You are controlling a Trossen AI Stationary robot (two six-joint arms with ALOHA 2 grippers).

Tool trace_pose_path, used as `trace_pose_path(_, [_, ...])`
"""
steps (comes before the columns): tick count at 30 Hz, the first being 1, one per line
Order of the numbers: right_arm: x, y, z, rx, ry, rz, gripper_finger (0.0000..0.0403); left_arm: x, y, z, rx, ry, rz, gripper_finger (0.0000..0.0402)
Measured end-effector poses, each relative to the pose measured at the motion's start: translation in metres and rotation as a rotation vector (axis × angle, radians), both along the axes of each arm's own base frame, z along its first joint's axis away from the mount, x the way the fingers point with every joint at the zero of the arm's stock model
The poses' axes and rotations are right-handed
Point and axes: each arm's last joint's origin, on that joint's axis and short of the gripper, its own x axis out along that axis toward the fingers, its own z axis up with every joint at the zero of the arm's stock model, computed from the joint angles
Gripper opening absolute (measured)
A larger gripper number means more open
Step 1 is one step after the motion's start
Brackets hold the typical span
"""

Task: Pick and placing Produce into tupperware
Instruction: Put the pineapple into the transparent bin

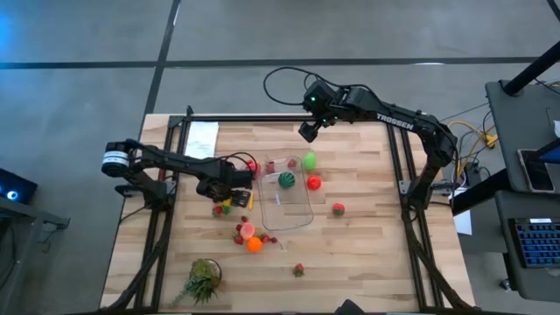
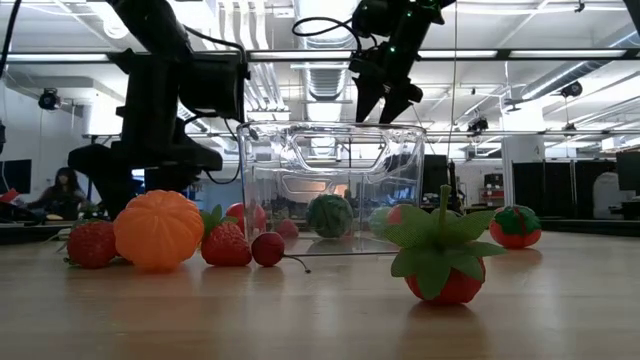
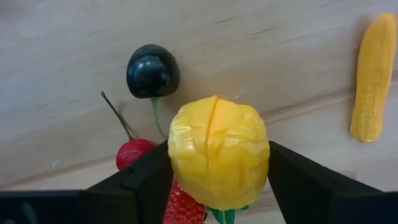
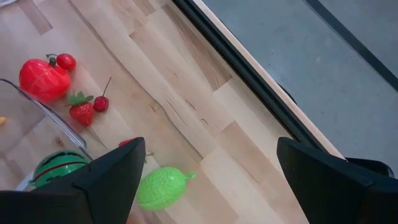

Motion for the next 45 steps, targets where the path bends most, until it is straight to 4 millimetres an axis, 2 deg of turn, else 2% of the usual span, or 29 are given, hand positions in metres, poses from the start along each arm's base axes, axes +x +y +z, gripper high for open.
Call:
trace_pose_path(4, [0.000, 0.000, 0.000, -0.002, -0.004, -0.001, 0.0357, 0.000, 0.000, 0.000, 0.006, -0.001, -0.007, 0.0196])
trace_pose_path(8, [0.001, -0.001, 0.002, -0.011, -0.022, -0.001, 0.0357, 0.000, 0.001, 0.003, 0.023, -0.011, -0.030, 0.0199])
trace_pose_path(11, [0.001, 0.000, 0.005, -0.018, -0.040, -0.003, 0.0357, -0.001, 0.005, 0.012, 0.062, -0.048, -0.057, 0.0200])
trace_pose_path(14, [-0.001, 0.001, 0.008, -0.021, -0.046, -0.004, 0.0356, -0.001, 0.011, 0.028, 0.140, -0.108, -0.085, 0.0200])
trace_pose_path(18, [-0.006, 0.003, 0.016, -0.032, -0.066, -0.004, 0.0356, -0.005, 0.018, 0.066, 0.331, -0.230, -0.142, 0.0200])
trace_pose_path(21, [-0.011, 0.004, 0.023, -0.066, -0.075, -0.023, 0.0356, -0.004, 0.021, 0.095, 0.534, -0.334, -0.278, 0.0200])
trace_pose_path(23, [-0.015, 0.005, 0.029, -0.099, -0.076, -0.043, 0.0356, 0.000, 0.023, 0.104, 0.648, -0.370, -0.415, 0.0201])
trace_pose_path(26, [-0.023, 0.006, 0.038, -0.142, -0.084, -0.073, 0.0356, 0.012, 0.029, 0.104, 0.760, -0.386, -0.601, 0.0201])
trace_pose_path(32, [-0.038, 0.010, 0.054, -0.192, -0.099, -0.108, 0.0357, 0.039, 0.043, 0.104, 0.916, -0.460, -0.806, 0.0201])
trace_pose_path(37, [-0.050, 0.013, 0.061, -0.189, -0.086, -0.117, 0.0357, 0.052, 0.051, 0.099, 0.816, -0.534, -0.815, 0.0201])
trace_pose_path(45, [-0.059, 0.015, 0.058, -0.174, -0.007, -0.134, 0.0357, 0.069, 0.047, 0.092, 0.706, -0.603, -0.852, 0.0201])
